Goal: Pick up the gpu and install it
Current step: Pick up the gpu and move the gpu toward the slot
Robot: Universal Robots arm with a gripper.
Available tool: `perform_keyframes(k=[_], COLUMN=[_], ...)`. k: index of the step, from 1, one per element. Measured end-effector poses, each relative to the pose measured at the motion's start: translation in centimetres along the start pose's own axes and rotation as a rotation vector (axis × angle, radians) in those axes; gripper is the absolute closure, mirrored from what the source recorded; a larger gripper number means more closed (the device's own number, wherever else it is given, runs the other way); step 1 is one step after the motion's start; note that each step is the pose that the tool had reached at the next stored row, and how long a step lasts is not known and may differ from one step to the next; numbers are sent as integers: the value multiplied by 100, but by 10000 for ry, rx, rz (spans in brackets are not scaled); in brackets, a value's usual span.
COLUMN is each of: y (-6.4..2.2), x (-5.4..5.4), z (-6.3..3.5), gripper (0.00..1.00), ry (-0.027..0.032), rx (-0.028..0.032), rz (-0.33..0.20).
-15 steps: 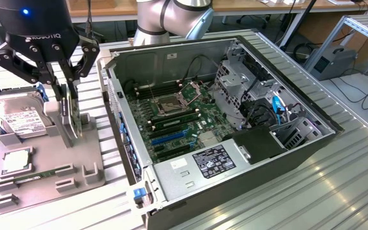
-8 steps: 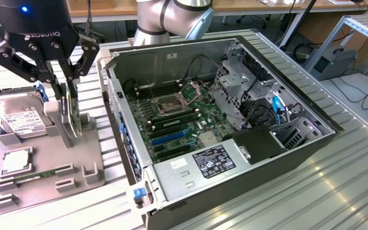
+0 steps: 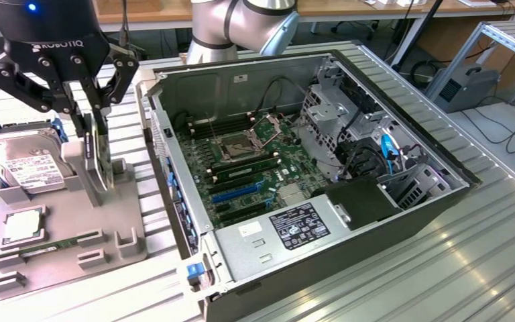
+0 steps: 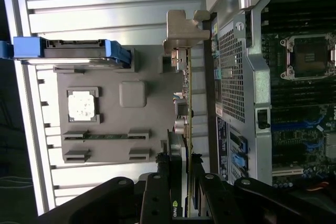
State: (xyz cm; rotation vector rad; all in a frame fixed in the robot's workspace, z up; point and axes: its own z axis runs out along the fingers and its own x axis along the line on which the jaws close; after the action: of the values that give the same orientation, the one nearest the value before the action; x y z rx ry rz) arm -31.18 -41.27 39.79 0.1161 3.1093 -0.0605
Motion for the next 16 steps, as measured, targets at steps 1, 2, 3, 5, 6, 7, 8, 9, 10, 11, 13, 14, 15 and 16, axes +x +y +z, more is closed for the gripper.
perform_keyframes(k=[1,2,3,5,6,7,8,9,10,11,13,14,15,16], y=[0,-1,-1,-1,-1,-1,-1,-2,-2,-2,-2,-2,-3,-3], x=[0,0,0,-1,-1,-1,-1,-1,-1,-1,-2,-2,-2,-2], z=[-8,-15,-18,-27,-30,-34,-38,-42,-46,-51,-59,-63,-67,-70], gripper=[73,73,73,73,73,73,73,73,73,73,73,73,73,73], ry=[1,1,0,1,1,1,1,1,1,1,1,1,1,1], rx=[0,0,0,1,1,1,1,1,0,1,0,0,0,1], rz=[0,0,0,0,0,0,0,0,0,0,0,0,0,0])
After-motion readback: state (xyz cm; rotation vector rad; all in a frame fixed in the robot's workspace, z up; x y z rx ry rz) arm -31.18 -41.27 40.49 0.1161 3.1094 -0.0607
